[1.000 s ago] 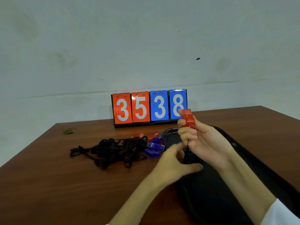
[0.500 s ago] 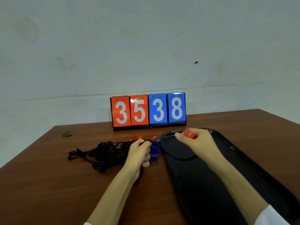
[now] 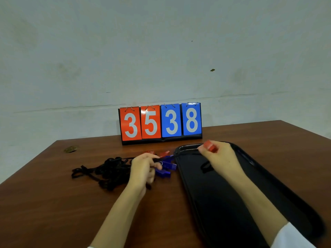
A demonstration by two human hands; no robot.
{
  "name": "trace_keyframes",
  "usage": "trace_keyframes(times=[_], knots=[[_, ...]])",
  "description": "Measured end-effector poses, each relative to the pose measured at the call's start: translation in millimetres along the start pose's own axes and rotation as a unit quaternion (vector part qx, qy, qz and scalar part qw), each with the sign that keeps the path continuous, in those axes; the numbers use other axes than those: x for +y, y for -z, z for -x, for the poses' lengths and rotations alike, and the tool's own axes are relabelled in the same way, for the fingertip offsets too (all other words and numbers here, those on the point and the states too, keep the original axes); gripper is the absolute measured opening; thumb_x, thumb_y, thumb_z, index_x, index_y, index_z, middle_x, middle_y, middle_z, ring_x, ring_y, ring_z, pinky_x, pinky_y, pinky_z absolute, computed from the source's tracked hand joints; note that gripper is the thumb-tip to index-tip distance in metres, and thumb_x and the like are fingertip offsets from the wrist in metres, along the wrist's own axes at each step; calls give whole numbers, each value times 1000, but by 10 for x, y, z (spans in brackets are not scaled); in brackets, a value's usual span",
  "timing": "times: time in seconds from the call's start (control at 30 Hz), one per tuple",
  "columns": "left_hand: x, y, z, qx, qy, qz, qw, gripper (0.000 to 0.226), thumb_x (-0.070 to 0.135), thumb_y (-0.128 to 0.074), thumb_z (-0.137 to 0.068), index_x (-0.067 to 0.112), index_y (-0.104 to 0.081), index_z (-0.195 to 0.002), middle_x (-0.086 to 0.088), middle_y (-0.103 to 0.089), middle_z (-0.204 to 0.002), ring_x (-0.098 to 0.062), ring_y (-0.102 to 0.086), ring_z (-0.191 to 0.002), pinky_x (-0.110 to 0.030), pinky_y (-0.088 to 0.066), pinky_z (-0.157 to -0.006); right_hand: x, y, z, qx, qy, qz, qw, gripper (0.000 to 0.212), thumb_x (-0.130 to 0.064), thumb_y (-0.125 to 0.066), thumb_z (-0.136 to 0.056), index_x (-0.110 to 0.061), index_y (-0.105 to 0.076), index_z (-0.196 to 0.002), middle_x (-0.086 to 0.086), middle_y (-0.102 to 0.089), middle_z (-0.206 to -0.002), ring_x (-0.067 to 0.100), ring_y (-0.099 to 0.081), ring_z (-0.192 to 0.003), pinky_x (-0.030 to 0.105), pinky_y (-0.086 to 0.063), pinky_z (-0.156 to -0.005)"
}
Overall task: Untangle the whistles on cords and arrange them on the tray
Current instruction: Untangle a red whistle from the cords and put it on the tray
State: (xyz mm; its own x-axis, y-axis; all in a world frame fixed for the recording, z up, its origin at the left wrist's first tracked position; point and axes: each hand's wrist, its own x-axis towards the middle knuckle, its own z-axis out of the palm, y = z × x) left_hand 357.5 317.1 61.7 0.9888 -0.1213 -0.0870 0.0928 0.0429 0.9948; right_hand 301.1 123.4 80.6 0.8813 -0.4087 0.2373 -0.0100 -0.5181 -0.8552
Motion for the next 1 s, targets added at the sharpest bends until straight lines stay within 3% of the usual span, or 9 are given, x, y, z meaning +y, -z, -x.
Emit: trace_keyframes(times=[0.1,0.23,0.3,0.37,0.53,0.63,0.73,0.9,1.0], knots=[[7,59,-70,94,19,-23,995,27,-10,-36,-83,4,-59,-83,-12,-58,-62,-12,-37,-40,-21,-32,-37,18,5,-8,32,-13,-3,999,19,-29,-58,-89,-16,-60,-76,-1,-59,-68,8,-52,-62,19,-40,-58],[-44,59,3,193,-81,-292,933,20,0,-47,-88,15,-59,-85,-2,-61,-90,-10,-51,-81,-31,-45,-73,11,-16,8,88,30,-30,995,15,-44,-54,-88,-31,-55,-93,-3,-60,-97,8,-60,-82,22,-49,-68],[-108,22,32,195,-165,-401,880,25,3,-56,-84,21,-58,-101,5,-49,-110,-11,-44,-108,-33,-39,-98,-55,-1,17,86,11,-116,989,24,-50,-50,-87,-27,-56,-93,0,-59,-99,10,-59,-85,22,-47,-68],[-157,-120,70,127,-233,-385,884,38,2,-61,-81,26,-55,-110,9,-44,-121,-8,-39,-120,-26,-35,-104,-121,-25,52,32,-22,-161,986,45,-55,-45,-85,-17,-57,-106,-3,-58,-94,7,-56,-86,18,-38,-62],[-195,-658,417,-208,-171,-125,955,45,10,-63,-85,37,-47,-118,21,-54,-114,-1,-51,-113,-25,-44,-99,-177,-202,161,-133,-35,-132,982,72,-69,-35,-65,-21,-55,-114,-6,-59,-100,3,-54,-90,18,-39,-67],[-198,-665,360,-210,-124,-37,969,20,9,-53,-92,24,-58,-104,7,-64,-94,-5,-62,-84,-21,-52,-76,-151,-183,116,-163,-69,-143,974,71,-68,-38,-68,-19,-59,-114,-1,-64,-103,11,-59,-97,28,-47,-84],[-139,-577,367,-237,-43,51,969,16,17,-46,-96,12,-60,-89,0,-53,-64,-6,-42,-45,-18,-32,-41,-107,-141,85,-187,-103,-186,959,72,-69,-41,-68,-15,-63,-111,5,-65,-110,19,-59,-106,42,-43,-100],[-139,-558,436,-197,-112,-45,973,21,28,-46,-97,16,-63,-97,7,-44,-49,-3,-32,-38,-16,-27,-37,-81,-193,92,-212,-129,-192,950,72,-71,-43,-69,-14,-61,-111,5,-63,-112,20,-59,-107,39,-47,-93],[-138,-524,394,-127,-146,-26,981,22,23,-47,-96,9,-63,-104,14,-52,-43,0,-43,-38,-9,-33,-44,-90,-165,94,-202,-114,-230,945,47,-51,-61,-77,-15,-63,-107,3,-69,-104,16,-65,-98,35,-52,-87]])
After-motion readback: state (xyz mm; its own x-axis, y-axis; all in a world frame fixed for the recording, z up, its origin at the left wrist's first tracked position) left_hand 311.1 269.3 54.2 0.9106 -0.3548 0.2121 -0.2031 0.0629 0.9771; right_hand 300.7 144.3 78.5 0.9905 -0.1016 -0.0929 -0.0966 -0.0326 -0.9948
